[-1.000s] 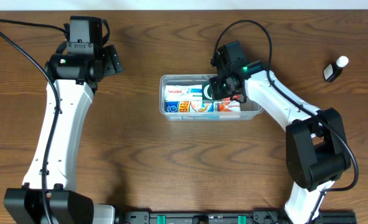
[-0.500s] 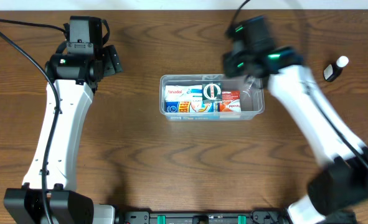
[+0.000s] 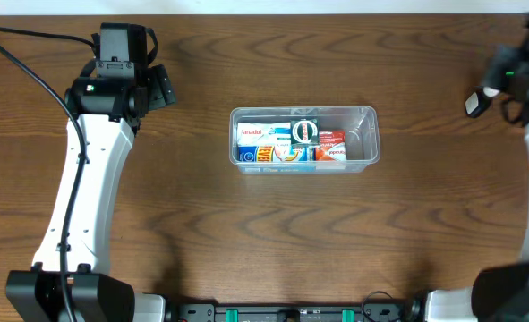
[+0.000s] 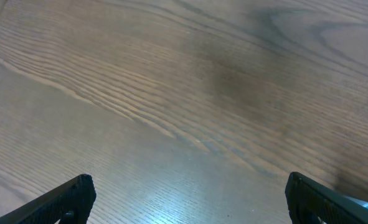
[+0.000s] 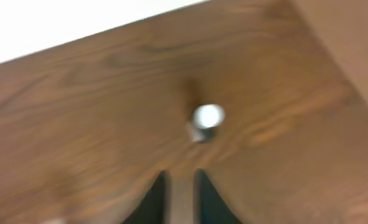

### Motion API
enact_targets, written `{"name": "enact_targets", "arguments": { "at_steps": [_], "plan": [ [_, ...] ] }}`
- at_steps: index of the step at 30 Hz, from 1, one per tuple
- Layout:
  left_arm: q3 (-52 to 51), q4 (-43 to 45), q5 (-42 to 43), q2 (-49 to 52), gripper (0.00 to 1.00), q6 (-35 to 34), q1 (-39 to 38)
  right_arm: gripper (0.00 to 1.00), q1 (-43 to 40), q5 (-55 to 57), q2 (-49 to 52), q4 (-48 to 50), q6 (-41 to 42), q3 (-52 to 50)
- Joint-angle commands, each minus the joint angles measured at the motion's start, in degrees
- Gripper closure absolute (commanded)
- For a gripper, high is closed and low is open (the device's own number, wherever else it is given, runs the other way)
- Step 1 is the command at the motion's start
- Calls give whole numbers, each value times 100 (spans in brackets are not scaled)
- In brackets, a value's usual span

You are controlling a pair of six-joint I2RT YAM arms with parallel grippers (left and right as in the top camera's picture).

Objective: Pack container
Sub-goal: 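Move the right gripper right to the white-capped dark bottle, then lower the right gripper and grasp the bottle by its cap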

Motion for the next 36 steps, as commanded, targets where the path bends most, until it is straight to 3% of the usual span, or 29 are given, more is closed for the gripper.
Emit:
{"name": "enact_targets", "arguments": {
  "at_steps": [1,5,12,20,26,36],
  "plan": [
    [57,-9,-74,-7,2,2,17,39,-356,15,356,166,-398,-31],
    [57,-9,-74,-7,2,2,17,19,-592,-48,901,505,-931,-31],
    [57,-9,-74,-7,2,2,17,14,-649,-1005,1757,907,-1967,-31],
    [57,-9,-74,-7,2,2,17,14,-667,-1034,2426,1360,-2017,-31],
    [57,-9,-74,-7,2,2,17,23,-678,-1032,2457,1443,-2074,-31],
    [57,-9,-74,-7,2,2,17,27,-802,-970,2498,1480,-2116,-31]
  ]
}}
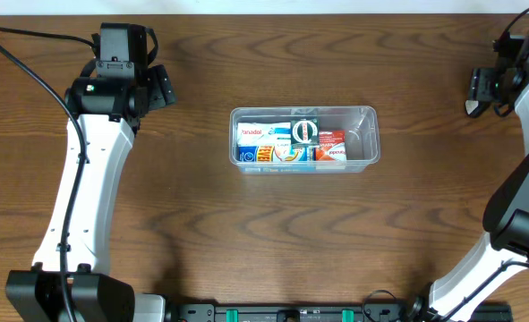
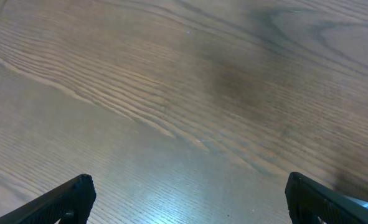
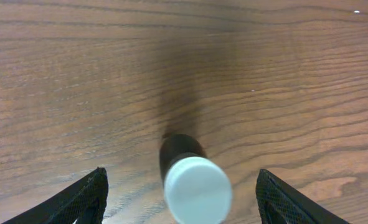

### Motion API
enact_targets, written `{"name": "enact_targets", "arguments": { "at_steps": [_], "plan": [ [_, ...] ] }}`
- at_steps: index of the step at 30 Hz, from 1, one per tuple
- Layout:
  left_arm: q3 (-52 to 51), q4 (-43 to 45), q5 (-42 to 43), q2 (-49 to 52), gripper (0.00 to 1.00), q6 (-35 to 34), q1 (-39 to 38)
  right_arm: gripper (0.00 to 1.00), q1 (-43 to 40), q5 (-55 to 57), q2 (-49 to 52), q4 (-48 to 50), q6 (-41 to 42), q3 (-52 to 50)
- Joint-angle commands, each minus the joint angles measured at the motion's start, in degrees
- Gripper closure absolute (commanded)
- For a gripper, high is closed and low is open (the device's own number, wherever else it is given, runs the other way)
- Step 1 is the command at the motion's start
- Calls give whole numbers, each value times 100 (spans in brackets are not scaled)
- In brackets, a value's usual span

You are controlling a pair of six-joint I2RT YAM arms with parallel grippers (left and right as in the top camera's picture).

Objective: Pack container
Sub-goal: 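Lower the right gripper and grasp the bottle by its cap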

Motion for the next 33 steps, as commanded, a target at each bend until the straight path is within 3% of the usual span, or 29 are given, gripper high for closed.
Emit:
{"name": "enact_targets", "arguments": {
  "at_steps": [1,10,33],
  "plan": [
    [57,-11,-74,-7,2,2,17,28,-181,-4,44,4,-74,-17],
    [57,-11,-74,-7,2,2,17,30,-385,-938,44,4,-76,-20],
    [57,-11,-74,-7,2,2,17,37,-367,-925,184,4,-330,-24]
  ]
}}
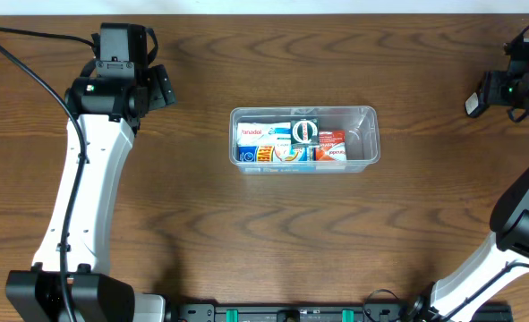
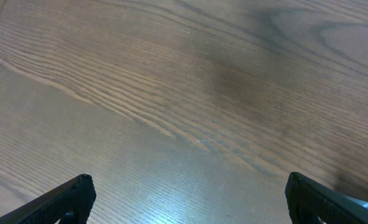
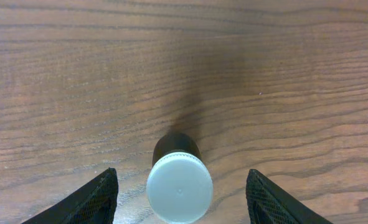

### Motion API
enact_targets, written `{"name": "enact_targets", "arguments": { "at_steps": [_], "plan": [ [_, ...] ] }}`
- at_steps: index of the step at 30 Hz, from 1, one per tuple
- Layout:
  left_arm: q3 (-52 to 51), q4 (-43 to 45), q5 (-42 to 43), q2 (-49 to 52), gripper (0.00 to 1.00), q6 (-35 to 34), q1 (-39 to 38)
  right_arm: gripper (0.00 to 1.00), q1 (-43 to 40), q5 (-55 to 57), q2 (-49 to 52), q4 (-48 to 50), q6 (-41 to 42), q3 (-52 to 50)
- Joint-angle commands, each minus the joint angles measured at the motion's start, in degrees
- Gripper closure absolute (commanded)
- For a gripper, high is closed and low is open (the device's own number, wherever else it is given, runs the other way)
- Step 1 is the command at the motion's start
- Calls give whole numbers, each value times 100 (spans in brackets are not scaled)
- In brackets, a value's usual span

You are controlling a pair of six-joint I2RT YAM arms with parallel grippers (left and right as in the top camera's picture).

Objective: Pack container
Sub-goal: 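Lower the right gripper and grasp the bottle by its cap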

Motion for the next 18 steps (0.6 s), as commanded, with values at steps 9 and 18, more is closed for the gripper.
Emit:
{"name": "enact_targets", "arguments": {
  "at_steps": [9,18],
  "plan": [
    [57,-11,-74,-7,2,2,17,48,7,-72,146,-24,-68,-24],
    [57,-11,-74,-7,2,2,17,48,7,-70,304,-35,-68,-24]
  ]
}}
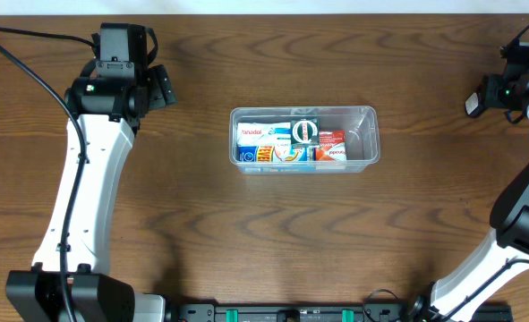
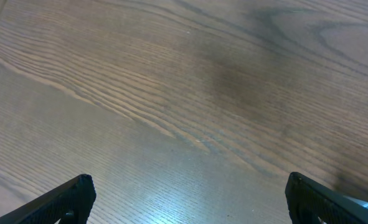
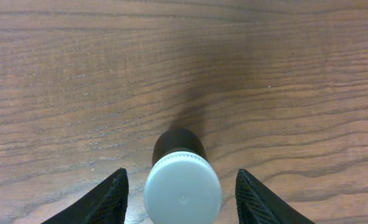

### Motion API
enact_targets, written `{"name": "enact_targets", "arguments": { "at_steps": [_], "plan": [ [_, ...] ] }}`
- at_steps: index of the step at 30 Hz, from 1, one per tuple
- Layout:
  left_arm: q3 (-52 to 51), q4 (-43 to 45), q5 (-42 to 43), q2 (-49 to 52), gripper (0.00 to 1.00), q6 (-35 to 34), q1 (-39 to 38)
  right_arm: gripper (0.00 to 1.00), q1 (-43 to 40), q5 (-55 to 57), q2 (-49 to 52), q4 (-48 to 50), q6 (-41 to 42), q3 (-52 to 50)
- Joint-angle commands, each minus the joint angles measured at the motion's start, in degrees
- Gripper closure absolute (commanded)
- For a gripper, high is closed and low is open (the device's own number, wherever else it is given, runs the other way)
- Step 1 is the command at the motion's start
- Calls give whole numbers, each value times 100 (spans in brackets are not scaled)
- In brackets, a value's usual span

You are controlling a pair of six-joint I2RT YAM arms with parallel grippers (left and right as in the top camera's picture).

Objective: Pack container
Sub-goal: 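Lower the right gripper and grasp the bottle by its cap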

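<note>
A clear plastic container sits mid-table holding several small boxed items on its left side, its right end bare. A dark bottle with a white cap stands upright at the table's far right. My right gripper is open around it, one finger on either side with gaps to the cap. My left gripper is open over bare wood at the far left, nothing between its fingers.
The brown wooden table carries nothing else. Its back edge runs just behind both arms. A pale corner of the container shows at the lower right of the left wrist view.
My right gripper's fingers stand closer around the white cap, which looks slightly larger and lower in the wrist view. The left arm has not moved.
At first my right gripper was away from the bottle, its view blurred, with the fingers close together. Then it stood open with the white-capped bottle between its fingers. The fingers have since narrowed around the cap. The left arm stayed still.
</note>
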Motion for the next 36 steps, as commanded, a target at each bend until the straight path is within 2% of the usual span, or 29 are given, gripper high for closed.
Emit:
{"name": "enact_targets", "arguments": {
  "at_steps": [1,4,11,27,36],
  "plan": [
    [57,-9,-74,-7,2,2,17,48,7,-59,173,0,-46,-24],
    [57,-9,-74,-7,2,2,17,55,7,-70,184,42,-44,-24],
    [57,-9,-74,-7,2,2,17,60,7,-70,184,50,-44,-24],
    [57,-9,-74,-7,2,2,17,59,7,-306,184,321,-48,-24],
    [57,-9,-74,-7,2,2,17,73,7,-306,184,293,-46,-24]
  ]
}}
